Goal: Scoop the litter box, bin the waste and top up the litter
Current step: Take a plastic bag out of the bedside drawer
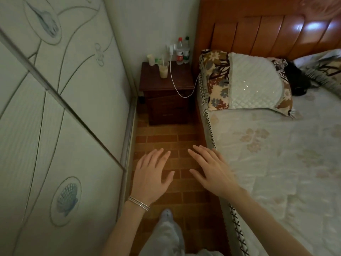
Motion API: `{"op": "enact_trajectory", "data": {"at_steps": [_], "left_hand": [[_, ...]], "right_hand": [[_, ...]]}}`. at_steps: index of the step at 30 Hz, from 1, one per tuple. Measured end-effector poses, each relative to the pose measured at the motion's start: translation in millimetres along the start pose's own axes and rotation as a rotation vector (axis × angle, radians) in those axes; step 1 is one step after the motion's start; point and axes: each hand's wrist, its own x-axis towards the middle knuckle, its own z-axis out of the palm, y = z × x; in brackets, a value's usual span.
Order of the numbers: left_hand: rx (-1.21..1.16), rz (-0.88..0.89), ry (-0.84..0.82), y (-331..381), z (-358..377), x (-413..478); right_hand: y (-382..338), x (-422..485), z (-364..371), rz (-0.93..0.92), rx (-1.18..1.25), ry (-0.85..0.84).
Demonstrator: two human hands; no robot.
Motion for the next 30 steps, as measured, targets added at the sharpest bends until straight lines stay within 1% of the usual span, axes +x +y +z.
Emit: {"op": "enact_trajectory", "data": {"at_steps": [6, 12, 16, 20, 26, 30], "left_hand": [[0.038, 0.076, 0.008, -59.5, -16.2, 102.8], [0.036, 0.046, -0.028, -89.0, 1.4, 154.7], [0.018, 0.003, -0.068, -111.1, 26.1, 197.4], [0.014, -0.035, -0.075, -122.4, 41.1, 259.1], [-0.01, -0.055, -0.073, -135.1, 49.0, 356.6], [-0.025, -0.029, -0.056, -147.2, 54.7, 414.7]], "right_hand": [[11.8, 101.9, -6.7, 0.029, 0.005, 0.048], [28.3, 169.9, 6.0, 0.028, 0.033, 0.011], [57.3, 218.3, 20.3, 0.018, 0.036, -0.024], [93.2, 277.7, 31.6, -0.002, 0.026, -0.055], [141.2, 377.4, 32.2, -0.074, 0.029, -0.115], [167.1, 434.5, 36.7, -0.108, 0.032, -0.115]]}}
